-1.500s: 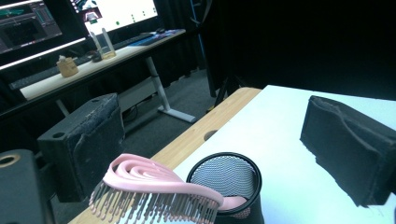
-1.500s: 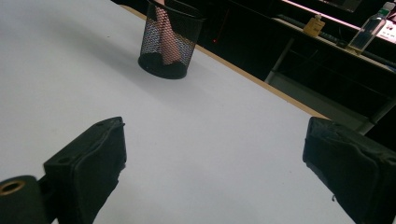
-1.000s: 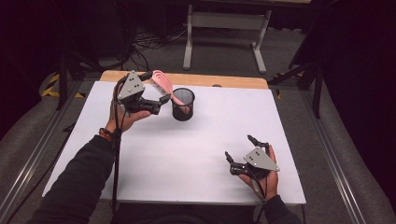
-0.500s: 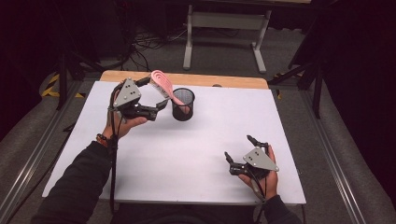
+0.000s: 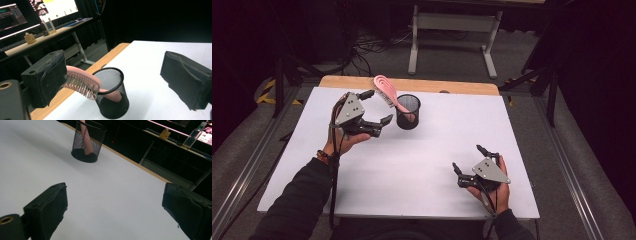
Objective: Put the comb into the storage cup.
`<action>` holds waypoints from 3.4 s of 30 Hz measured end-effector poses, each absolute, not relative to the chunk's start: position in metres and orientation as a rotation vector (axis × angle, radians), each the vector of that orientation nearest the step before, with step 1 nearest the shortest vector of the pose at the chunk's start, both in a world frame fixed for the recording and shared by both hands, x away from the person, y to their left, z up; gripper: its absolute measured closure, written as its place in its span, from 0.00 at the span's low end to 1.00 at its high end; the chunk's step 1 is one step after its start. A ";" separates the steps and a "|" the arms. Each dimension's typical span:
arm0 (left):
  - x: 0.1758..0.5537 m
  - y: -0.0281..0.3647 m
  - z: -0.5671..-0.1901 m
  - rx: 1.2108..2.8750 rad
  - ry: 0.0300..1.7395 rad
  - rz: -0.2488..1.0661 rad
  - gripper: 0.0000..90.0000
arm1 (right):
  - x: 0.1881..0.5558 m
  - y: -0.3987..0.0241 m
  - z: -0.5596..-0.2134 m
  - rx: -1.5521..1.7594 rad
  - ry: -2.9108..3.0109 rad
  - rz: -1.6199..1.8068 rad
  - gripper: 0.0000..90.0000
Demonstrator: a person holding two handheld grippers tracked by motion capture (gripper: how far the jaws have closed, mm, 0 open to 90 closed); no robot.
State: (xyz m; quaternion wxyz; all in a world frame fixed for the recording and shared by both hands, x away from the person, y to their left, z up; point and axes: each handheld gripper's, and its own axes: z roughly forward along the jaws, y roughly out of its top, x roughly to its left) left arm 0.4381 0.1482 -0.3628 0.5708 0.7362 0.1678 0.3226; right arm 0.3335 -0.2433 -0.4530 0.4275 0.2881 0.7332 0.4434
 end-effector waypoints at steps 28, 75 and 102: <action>0.409 0.147 -0.375 1.724 0.331 0.726 0.08 | 0.333 -0.243 -0.453 0.713 1.832 1.106 0.08; 0.369 0.156 -0.427 1.935 0.264 0.723 0.07 | 0.329 -0.239 -0.449 0.680 1.823 1.120 0.08; 0.357 0.214 -0.474 1.983 0.455 0.721 0.08 | 0.327 -0.236 -0.451 0.665 1.833 1.144 0.07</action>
